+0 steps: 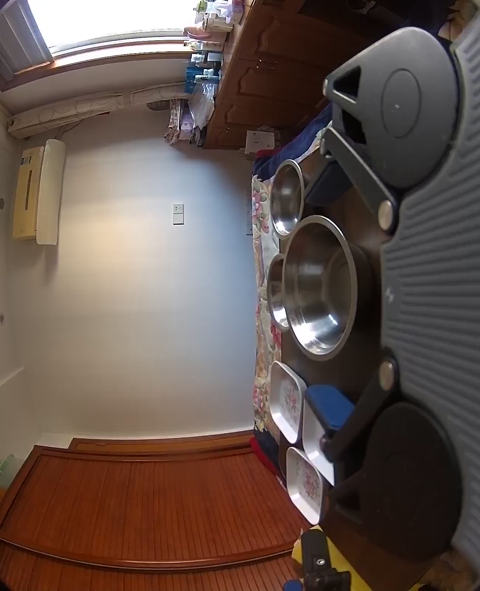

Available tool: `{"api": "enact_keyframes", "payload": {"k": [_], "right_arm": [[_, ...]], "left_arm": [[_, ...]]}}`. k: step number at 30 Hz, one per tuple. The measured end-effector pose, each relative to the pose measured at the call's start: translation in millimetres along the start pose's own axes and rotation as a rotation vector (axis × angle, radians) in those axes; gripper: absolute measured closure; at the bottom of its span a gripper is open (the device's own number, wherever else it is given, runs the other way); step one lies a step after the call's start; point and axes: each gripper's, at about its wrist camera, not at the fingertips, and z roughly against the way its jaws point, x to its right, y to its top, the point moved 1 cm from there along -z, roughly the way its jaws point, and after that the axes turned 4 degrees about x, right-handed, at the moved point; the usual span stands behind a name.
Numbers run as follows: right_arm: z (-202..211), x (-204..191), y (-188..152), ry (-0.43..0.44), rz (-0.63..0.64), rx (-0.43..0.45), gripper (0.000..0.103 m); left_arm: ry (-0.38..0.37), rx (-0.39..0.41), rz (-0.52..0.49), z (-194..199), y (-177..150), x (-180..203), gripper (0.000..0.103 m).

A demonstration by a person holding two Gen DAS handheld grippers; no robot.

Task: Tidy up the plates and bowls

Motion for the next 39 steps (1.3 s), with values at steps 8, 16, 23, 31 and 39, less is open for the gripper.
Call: {"api": "enact_keyframes", "payload": {"k": [8, 16, 23, 31, 39], "right_arm": [[-0.5, 0.1, 0.3, -0.002, 0.003, -0.005, 0.0], [-0.2, 1.7, 0.0, -0.003, -0.003, -0.005, 0.0], [-1.2, 0.9, -0.4, -0.004, -0.002, -0.006, 0.0], [0.7, 1.1, -0.7, -0.001, -0.009, -0.005, 0.0], [0.7, 1.3, -1.0, -0.003, -0.009, -0.004, 0.0]], "left_arm": [[0.004, -0.001, 0.003, 0.4, 0.6, 0.2, 0.0], [0.003, -0.001, 0.001, 0.3, 0.5, 0.5, 0.0], [0.003, -0.002, 0.0, 0.3, 0.6, 0.7, 0.0], [0.003, -0.005, 0.003, -0.1, -2.0, 1.9, 0.0], [0.002, -0.006, 0.002, -1.4, -4.0, -1.0, 0.0]]}}
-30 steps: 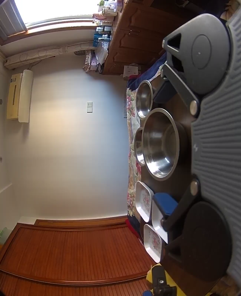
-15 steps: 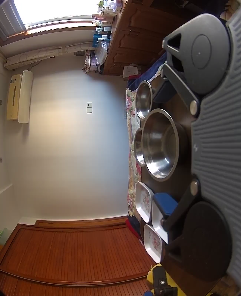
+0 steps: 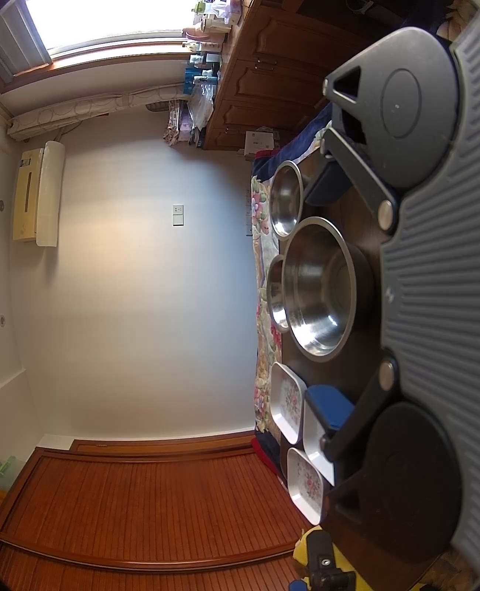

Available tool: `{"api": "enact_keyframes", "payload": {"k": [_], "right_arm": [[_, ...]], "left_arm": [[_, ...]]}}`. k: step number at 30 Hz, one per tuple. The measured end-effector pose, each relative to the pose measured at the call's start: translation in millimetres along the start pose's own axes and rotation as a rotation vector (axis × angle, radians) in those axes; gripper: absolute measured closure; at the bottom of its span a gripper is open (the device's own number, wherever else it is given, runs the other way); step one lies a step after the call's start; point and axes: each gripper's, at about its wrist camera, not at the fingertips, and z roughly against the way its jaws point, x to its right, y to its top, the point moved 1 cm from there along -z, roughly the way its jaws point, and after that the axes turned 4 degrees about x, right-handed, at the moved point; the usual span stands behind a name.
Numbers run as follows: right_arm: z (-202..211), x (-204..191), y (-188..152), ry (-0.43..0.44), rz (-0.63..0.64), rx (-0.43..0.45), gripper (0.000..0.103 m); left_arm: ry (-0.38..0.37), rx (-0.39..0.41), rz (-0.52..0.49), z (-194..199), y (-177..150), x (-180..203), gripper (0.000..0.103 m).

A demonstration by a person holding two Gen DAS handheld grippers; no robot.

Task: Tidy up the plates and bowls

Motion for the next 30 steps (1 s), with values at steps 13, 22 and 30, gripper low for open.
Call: {"api": "enact_keyframes", "payload": {"k": [13, 22, 30], "right_arm": [[-1.2, 0.2, 0.2, 0.001, 0.001, 0.0, 0.0], [-1.2, 0.0, 0.5, 0.0, 0.002, -0.001, 0.0], [-0.8, 0.6, 1.0, 0.0, 0.002, 0.0, 0.0]], "left_arm": [[0.0, 0.0, 0.001, 0.3, -1.8, 0.3, 0.0], [-0.002, 0.0, 0.001, 0.4, -1.3, 0.1, 0.0], [-0.002, 0.001, 0.002, 0.2, 2.9, -1.4, 0.0]]}}
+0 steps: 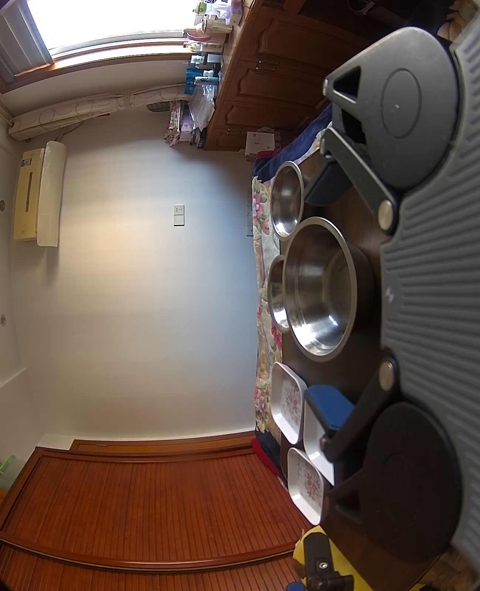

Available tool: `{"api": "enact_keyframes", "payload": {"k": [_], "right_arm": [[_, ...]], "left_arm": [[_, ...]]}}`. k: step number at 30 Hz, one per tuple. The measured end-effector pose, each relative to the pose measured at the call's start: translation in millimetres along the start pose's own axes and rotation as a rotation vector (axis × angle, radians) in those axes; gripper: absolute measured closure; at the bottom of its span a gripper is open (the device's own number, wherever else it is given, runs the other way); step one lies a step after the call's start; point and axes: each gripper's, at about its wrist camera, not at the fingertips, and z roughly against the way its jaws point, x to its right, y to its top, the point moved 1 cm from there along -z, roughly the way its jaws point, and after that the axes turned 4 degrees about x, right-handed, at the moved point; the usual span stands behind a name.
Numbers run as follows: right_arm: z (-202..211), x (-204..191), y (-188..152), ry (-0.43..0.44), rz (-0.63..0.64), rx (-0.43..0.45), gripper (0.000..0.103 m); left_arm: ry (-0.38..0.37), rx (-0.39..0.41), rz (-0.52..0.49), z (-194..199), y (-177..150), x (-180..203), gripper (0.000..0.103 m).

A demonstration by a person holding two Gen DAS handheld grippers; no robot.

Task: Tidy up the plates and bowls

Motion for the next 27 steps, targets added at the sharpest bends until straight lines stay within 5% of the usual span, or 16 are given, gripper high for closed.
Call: {"api": "enact_keyframes", "payload": {"k": [27], "right_arm": [[-6.1, -8.7, -6.9, 0.019, 0.008, -0.014, 0.0]], "left_arm": [[-0.005, -0.053, -0.01, -7.3, -7.4, -1.2, 0.0]]}}
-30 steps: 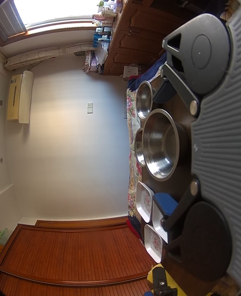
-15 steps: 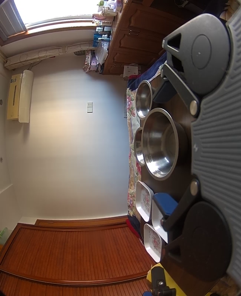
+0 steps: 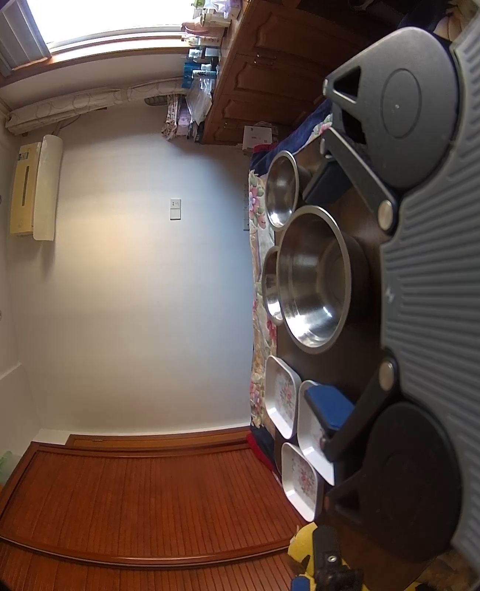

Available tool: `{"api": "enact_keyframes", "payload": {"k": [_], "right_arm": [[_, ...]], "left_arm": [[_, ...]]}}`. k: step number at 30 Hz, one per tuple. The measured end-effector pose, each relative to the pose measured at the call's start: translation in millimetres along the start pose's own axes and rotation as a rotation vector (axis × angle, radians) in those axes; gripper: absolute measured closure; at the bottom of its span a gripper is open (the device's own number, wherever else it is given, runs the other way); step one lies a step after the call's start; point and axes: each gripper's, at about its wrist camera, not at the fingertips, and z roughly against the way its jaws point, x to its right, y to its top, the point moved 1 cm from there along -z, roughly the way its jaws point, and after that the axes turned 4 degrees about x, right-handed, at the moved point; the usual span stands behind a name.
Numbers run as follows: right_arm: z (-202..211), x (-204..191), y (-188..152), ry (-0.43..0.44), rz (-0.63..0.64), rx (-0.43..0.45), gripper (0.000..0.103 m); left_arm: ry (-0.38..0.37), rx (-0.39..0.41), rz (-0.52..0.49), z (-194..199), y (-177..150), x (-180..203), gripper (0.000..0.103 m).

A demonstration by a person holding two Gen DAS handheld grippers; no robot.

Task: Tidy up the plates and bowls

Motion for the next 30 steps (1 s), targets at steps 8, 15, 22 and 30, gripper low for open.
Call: {"api": "enact_keyframes", "payload": {"k": [8, 15, 22, 30], "right_arm": [[-16.2, -17.7, -5.4, 0.044, 0.019, -0.023, 0.0], [-29.4, -32.5, -3.6, 0.102, 0.046, -0.03, 0.0], [-45.9, -51.5, 8.5, 0.176, 0.075, -0.026, 0.0], [-78.1, -77.7, 7.0, 0.257, 0.124, -0.059, 0.0]], "left_arm": [[-0.003, -0.077, 0.005, -14.8, -10.4, -10.1, 0.0], [0.01, -0.105, 0.001, -27.3, -11.7, -25.6, 0.0], [0.039, -0.109, 0.008, -39.4, -6.7, -46.7, 0.0], [0.036, -0.145, 0.052, -74.0, -6.3, -80.7, 0.0]]}}
